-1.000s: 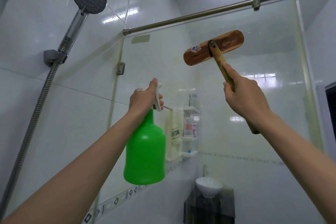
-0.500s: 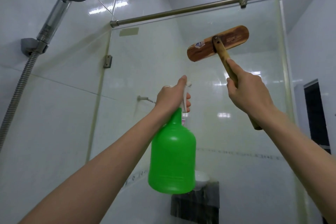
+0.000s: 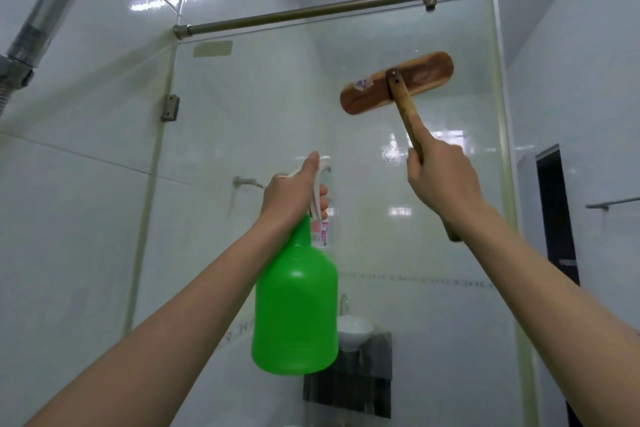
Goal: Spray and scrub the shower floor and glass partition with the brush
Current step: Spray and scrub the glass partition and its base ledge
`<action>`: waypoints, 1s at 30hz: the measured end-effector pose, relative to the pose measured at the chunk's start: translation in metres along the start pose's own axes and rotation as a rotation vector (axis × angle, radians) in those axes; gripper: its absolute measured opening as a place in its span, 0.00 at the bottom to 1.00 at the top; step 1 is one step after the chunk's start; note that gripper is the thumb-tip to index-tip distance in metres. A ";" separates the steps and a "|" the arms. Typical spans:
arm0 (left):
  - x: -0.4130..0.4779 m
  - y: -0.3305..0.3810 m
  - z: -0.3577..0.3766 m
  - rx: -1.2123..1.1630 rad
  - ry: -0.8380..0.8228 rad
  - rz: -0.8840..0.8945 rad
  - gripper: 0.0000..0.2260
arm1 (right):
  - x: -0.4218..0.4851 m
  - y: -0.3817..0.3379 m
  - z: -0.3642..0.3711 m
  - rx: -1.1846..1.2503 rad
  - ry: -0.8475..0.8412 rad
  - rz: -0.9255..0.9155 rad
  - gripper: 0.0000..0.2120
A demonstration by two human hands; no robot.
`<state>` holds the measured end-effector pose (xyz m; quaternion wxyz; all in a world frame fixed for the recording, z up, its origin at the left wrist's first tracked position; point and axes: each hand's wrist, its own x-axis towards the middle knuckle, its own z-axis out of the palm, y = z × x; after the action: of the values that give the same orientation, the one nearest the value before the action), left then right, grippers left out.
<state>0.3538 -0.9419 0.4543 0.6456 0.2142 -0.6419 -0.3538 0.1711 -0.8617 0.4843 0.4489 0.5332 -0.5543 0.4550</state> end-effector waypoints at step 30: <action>-0.031 -0.006 -0.046 -0.121 -0.028 -0.082 0.20 | -0.126 -0.015 -0.007 0.050 -0.185 0.312 0.32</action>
<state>0.4001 -0.9316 0.4255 0.6334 0.1956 -0.6191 -0.4211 0.1894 -0.8318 0.3619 0.3068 0.4913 -0.6577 0.4816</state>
